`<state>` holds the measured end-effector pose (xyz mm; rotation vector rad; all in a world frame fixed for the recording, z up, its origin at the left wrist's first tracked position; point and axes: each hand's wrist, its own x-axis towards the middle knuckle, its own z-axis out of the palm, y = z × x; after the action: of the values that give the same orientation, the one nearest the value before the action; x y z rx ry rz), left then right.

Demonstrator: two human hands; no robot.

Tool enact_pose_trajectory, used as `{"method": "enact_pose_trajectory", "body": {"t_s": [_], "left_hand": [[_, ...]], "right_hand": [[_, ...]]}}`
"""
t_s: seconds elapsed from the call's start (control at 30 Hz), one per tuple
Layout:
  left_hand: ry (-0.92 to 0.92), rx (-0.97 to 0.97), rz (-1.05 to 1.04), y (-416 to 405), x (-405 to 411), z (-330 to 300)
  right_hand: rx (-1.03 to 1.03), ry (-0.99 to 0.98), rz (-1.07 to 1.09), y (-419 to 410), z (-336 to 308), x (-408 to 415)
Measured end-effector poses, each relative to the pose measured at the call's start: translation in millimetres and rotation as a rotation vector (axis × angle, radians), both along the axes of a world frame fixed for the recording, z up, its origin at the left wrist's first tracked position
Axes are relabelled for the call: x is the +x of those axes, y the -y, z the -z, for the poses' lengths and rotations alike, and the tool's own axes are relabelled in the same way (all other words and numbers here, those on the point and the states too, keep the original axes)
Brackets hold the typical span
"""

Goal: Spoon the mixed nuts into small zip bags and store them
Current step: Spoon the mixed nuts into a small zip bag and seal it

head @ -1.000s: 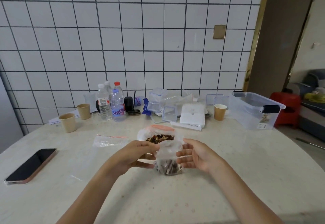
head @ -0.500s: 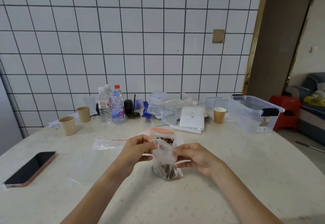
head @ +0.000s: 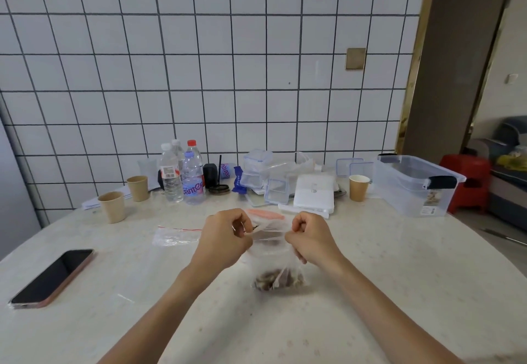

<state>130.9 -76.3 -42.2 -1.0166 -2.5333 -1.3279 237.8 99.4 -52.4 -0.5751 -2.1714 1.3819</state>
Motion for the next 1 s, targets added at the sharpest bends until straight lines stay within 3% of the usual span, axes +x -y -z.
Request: {"method": "enact_pose_trajectory", "body": {"t_s": [0.2, 0.37, 0.57, 0.77, 0.83, 1.0], "left_hand": [[0.11, -0.001, -0.007, 8.5, -6.9, -6.2], [0.2, 0.055, 0.028, 2.6, 1.3, -11.2], [-0.011, 0.006, -0.006, -12.6, 11.4, -18.5], [-0.12, 0.017, -0.051, -7.6, 2.9, -25.3], [-0.168, -0.001, -0.061, -4.7, -1.8, -28.2], [-0.287, -0.148, -0.015, 3.0, -13.3, -33.9]], "right_hand": [[-0.039, 0.224, -0.065, -15.2, 2.8, 7.8], [-0.173, 0.086, -0.152, -13.1, -2.1, 8.9], [-0.207, -0.025, -0.092, 3.5, -14.8, 2.0], [-0.422, -0.005, -0.285, -1.9, -30.1, 13.4], [-0.352, -0.036, -0.239, -3.4, -31.0, 15.4], [0.101, -0.12, -0.057, -6.7, -27.0, 13.5]]}}
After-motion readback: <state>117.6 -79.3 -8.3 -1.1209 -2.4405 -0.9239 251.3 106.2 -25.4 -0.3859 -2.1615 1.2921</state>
